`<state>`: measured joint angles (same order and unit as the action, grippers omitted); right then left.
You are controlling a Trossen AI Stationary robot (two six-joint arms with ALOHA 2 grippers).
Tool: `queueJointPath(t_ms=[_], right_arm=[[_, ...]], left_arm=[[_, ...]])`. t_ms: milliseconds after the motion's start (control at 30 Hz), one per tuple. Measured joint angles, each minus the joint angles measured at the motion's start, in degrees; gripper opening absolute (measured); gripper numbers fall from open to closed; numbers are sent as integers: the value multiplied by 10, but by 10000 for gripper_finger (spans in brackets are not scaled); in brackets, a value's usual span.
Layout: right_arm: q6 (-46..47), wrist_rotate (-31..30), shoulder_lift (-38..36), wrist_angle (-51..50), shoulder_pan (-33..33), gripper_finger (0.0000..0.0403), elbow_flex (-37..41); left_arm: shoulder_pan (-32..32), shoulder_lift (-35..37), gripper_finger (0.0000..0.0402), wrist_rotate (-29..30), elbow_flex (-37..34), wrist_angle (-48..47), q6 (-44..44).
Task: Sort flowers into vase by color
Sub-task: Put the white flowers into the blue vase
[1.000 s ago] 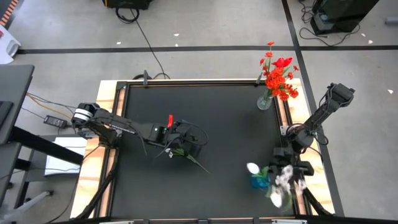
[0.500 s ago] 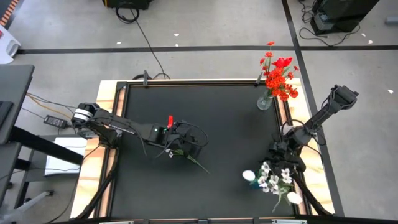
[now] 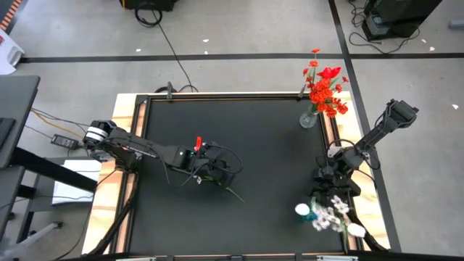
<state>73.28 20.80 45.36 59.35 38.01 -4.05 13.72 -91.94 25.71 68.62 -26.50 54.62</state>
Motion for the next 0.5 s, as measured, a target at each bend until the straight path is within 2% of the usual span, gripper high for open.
queueJointPath(t_ms=[267, 500], right_arm=[[26, -12, 0, 12, -24, 193, 0], [71, 39, 0, 15, -22, 251, 0]], left_arm=[[0, 0, 117, 2, 0, 0, -13], [10, 0, 117, 2, 0, 0, -18]])
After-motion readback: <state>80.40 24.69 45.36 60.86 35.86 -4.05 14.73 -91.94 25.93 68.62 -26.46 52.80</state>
